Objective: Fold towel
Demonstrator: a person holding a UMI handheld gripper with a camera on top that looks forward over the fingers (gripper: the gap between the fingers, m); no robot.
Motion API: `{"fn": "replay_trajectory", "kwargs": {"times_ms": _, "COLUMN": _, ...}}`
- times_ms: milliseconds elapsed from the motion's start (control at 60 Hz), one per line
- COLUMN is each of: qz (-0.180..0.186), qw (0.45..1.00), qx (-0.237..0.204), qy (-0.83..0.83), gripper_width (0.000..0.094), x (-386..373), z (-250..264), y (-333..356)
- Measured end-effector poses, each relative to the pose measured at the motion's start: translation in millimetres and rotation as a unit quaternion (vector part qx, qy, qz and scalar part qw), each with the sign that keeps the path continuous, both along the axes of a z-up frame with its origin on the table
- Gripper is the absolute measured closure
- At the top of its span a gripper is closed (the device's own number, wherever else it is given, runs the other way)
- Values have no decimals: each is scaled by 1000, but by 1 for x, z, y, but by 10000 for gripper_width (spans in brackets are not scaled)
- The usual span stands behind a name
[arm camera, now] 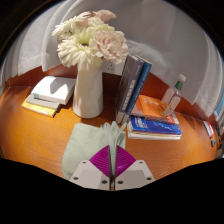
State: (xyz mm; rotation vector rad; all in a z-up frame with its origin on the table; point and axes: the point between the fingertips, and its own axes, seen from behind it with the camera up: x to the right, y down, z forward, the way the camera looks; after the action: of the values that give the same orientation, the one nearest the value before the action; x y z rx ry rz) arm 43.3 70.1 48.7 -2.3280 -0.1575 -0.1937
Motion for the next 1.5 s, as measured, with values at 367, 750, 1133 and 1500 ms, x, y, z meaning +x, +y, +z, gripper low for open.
{"fn": "replay_trajectory", "kwargs": {"times_ms": 367, "qz": 34, "qw": 996, "qx": 66, "qy": 50, "gripper_width": 215, "x": 20, "z": 78, "y": -35}}
{"fn": "replay_trajectory", "kwargs": {"times_ms": 750, "qz": 15, "qw": 976, "qx": 180, "qy": 119, "gripper_width": 211, "x": -16, "z": 234, "y": -157}}
{"fn": "replay_trajectory", "kwargs": {"times_ms": 1133, "qz": 7, "qw": 983, "qx": 155, "qy": 102, "gripper_width": 208, "x": -39, "z": 207, "y": -293}}
{"fn": "replay_trajectory", "kwargs": {"times_ms": 1500, "qz": -4, "qw": 982, "qx": 166, "qy": 93, "gripper_width": 211, "x": -42, "z": 209, "y": -336}}
